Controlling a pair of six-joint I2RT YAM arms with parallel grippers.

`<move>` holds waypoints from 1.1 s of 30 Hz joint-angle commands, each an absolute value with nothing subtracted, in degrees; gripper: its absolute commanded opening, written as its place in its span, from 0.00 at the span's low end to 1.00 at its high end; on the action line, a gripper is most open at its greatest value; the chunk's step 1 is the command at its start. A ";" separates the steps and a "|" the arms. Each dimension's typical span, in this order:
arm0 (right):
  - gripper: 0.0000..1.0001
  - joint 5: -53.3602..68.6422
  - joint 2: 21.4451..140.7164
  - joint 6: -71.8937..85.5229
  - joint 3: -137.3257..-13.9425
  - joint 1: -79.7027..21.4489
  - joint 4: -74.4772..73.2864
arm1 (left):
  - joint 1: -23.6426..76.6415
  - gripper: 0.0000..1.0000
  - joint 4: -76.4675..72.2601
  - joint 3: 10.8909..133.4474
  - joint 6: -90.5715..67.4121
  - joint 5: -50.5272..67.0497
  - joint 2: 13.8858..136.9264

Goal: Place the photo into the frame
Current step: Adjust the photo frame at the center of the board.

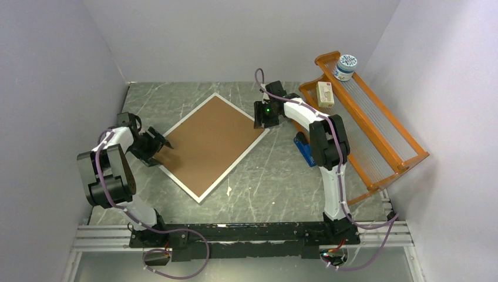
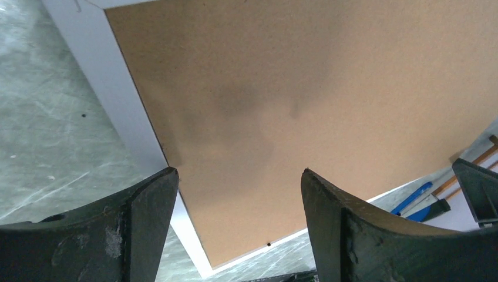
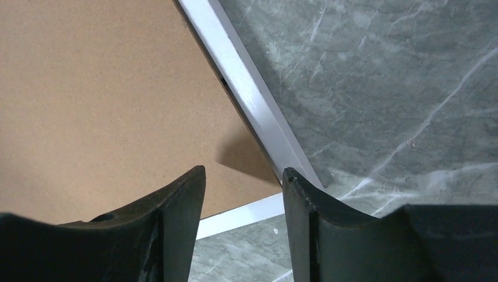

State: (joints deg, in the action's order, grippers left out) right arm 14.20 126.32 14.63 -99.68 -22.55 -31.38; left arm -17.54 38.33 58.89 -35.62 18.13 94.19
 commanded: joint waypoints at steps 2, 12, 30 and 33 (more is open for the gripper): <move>0.49 15.81 126.82 13.82 -99.47 -22.68 -30.01 | -17.65 0.82 31.83 56.65 -33.75 24.46 93.22; 0.27 15.34 125.98 11.61 -97.66 -24.07 -32.16 | -17.62 0.81 27.96 56.08 -31.05 30.67 96.16; 0.27 10.76 117.98 13.29 -87.94 -26.61 -34.34 | -17.65 0.91 37.54 58.37 -30.60 11.64 90.19; 0.30 10.03 116.95 13.33 -86.37 -26.64 -34.59 | -17.87 0.94 39.15 57.67 -32.68 5.49 87.92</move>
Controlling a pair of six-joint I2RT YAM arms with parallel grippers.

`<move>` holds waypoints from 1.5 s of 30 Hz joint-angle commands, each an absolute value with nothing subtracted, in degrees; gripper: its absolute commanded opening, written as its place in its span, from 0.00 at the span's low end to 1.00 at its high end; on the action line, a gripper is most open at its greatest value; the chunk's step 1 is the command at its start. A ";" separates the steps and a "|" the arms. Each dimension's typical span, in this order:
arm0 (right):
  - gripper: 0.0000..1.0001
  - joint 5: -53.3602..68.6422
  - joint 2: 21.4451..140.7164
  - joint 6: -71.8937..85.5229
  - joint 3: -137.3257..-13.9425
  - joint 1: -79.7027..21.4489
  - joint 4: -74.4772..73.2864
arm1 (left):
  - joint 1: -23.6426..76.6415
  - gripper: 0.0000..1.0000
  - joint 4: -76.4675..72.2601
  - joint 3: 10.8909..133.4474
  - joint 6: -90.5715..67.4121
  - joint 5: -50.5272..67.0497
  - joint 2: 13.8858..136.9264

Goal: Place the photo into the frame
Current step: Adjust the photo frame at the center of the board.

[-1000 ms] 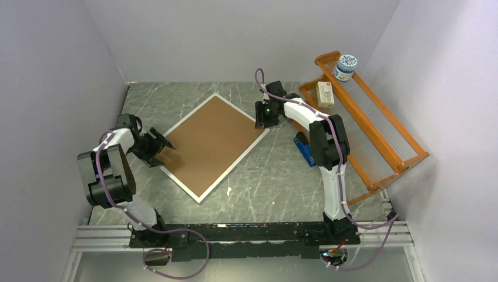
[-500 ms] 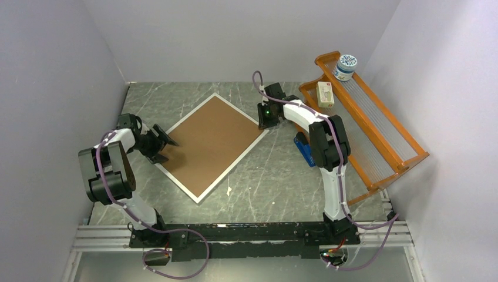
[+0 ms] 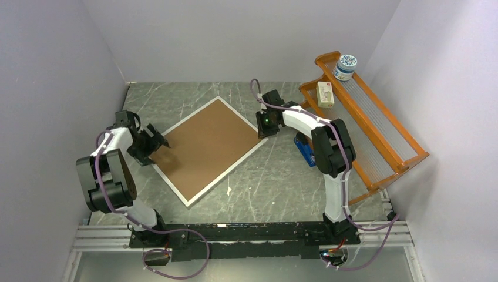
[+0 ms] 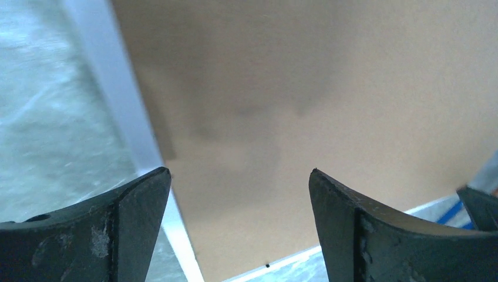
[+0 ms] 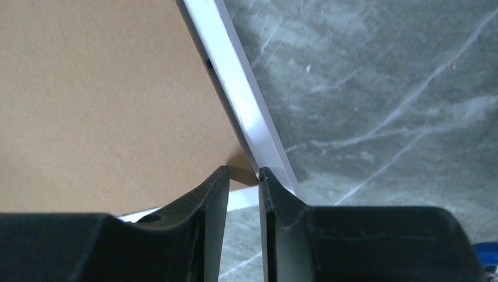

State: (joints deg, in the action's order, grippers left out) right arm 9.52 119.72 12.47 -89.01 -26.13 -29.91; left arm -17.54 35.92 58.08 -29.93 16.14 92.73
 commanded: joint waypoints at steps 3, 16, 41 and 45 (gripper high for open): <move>0.38 9.05 115.87 12.92 -85.81 -26.64 -35.00 | -18.28 0.94 38.99 56.71 -34.01 2.17 85.09; 0.52 8.98 123.25 10.60 -100.63 -26.64 -34.69 | -20.30 0.94 32.78 50.01 -37.89 7.47 88.47; 0.09 20.09 124.35 11.87 -94.98 -28.13 -30.61 | -20.77 0.94 22.56 53.37 -30.24 29.80 96.60; 0.08 20.12 119.58 12.57 -88.04 -28.34 -29.57 | -20.53 0.94 21.94 56.30 -28.85 33.26 99.63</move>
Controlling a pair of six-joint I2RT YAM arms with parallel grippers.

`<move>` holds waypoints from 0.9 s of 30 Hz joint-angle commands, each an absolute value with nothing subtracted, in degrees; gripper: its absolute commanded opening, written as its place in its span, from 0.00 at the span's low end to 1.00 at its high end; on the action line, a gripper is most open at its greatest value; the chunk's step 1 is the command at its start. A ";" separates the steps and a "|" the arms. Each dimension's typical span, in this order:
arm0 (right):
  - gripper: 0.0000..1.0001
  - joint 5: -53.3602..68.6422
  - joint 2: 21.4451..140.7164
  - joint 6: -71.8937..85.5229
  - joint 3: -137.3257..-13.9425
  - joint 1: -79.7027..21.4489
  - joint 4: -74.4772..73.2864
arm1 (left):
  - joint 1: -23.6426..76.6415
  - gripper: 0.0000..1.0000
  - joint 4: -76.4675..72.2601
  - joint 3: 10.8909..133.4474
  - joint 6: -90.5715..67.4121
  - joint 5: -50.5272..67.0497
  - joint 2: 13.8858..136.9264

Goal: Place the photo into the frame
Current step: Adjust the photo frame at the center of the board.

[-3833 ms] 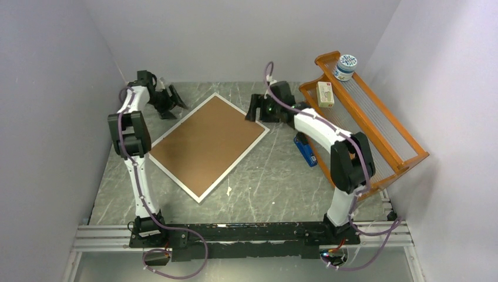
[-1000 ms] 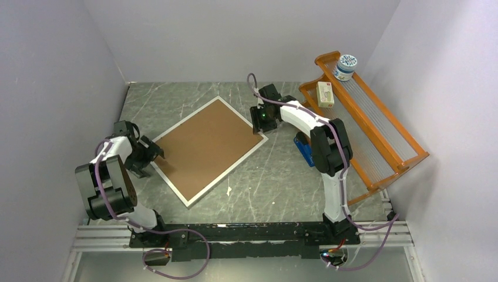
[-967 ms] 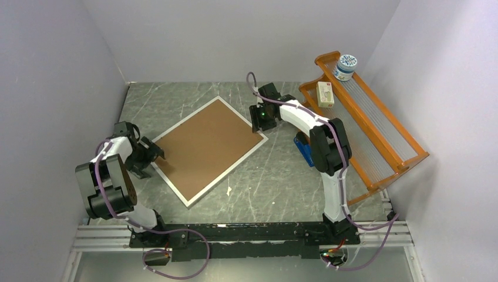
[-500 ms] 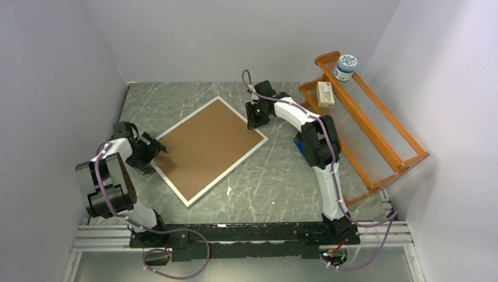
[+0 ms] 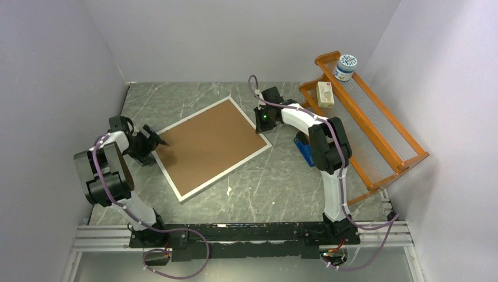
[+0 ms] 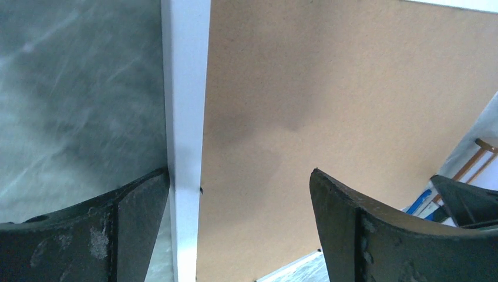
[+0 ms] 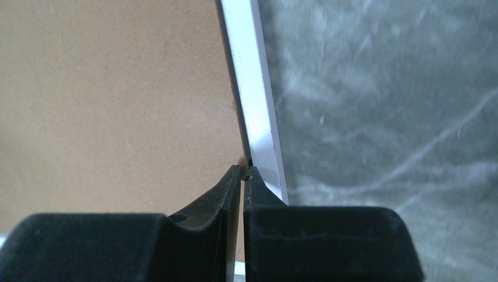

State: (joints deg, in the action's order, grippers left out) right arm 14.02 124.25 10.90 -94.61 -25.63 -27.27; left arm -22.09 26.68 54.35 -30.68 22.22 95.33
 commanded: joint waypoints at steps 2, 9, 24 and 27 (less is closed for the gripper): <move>0.08 20.20 116.83 12.79 -84.36 -28.31 -29.29 | -20.23 0.94 21.68 58.47 -28.69 34.88 101.62; 0.17 19.68 109.49 15.24 -74.68 -28.39 -27.72 | -18.47 0.94 22.96 66.48 -27.38 35.58 108.20; 0.25 10.88 108.76 22.59 -77.44 -27.73 -25.70 | -18.46 0.94 29.57 70.57 -22.35 28.29 108.49; 0.12 15.28 109.76 21.89 -76.83 -27.69 -23.89 | -18.48 0.94 29.23 69.91 -22.06 29.06 108.69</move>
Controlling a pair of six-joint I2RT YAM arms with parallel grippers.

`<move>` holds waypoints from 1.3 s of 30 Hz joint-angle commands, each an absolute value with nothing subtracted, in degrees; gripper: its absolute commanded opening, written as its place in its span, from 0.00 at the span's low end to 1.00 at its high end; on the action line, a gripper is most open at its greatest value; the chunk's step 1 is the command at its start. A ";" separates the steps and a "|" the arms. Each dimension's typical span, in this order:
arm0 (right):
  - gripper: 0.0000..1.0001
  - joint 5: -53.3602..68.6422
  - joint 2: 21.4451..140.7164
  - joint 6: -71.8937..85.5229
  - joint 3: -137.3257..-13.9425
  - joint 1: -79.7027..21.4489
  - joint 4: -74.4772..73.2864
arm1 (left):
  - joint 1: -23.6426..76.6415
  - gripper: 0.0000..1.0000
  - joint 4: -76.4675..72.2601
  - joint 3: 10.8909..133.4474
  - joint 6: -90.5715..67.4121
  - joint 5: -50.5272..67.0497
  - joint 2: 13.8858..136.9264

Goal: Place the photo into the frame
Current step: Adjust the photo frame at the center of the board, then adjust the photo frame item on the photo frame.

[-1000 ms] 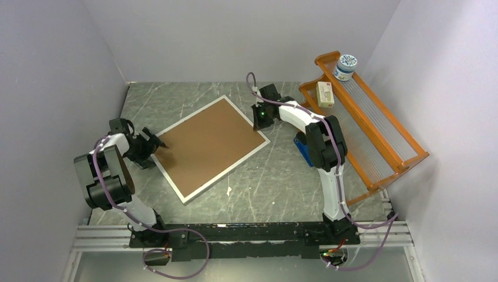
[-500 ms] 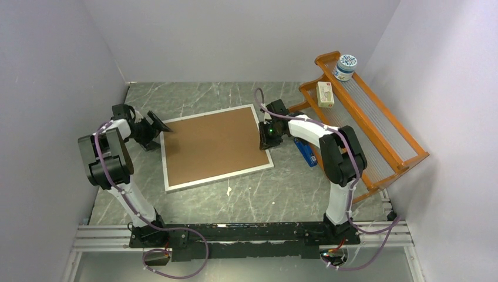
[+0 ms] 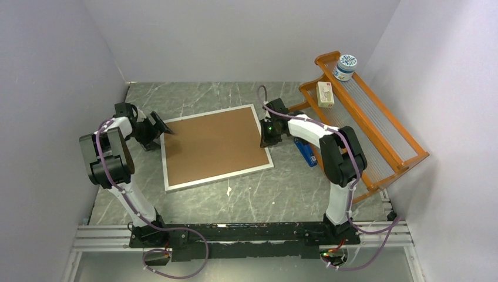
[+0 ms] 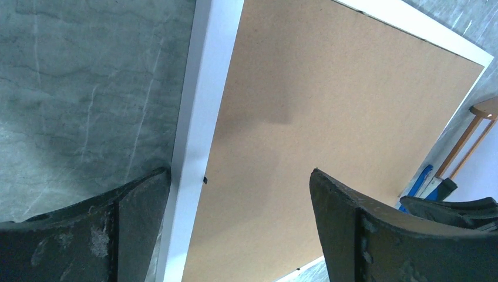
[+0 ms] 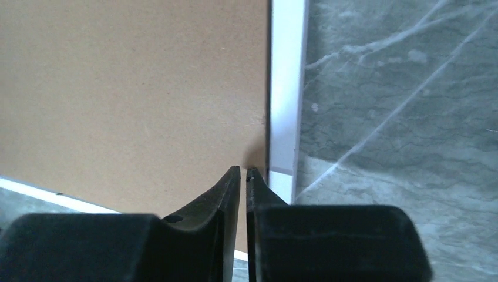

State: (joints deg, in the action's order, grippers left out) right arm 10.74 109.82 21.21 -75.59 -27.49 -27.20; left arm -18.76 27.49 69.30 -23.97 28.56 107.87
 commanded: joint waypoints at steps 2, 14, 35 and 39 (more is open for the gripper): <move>0.09 18.43 110.45 22.38 -75.85 -27.46 -21.96 | -18.53 0.94 28.78 69.66 -22.18 30.28 109.40; 0.13 11.86 113.84 22.21 -73.96 -27.31 -22.95 | -18.51 0.94 29.57 69.81 -22.29 30.74 110.99; 0.32 7.15 107.36 23.33 -75.70 -26.10 -26.78 | -18.47 0.94 30.30 69.77 -22.05 31.53 110.75; 0.19 10.63 106.44 23.32 -73.00 -26.28 -24.68 | -18.48 0.94 29.63 68.80 -22.49 32.29 110.99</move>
State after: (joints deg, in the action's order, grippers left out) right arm 7.29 110.06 23.53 -74.89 -25.89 -26.46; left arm -19.20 28.58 70.35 -23.16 30.15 109.03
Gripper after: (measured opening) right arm 0.228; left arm 0.941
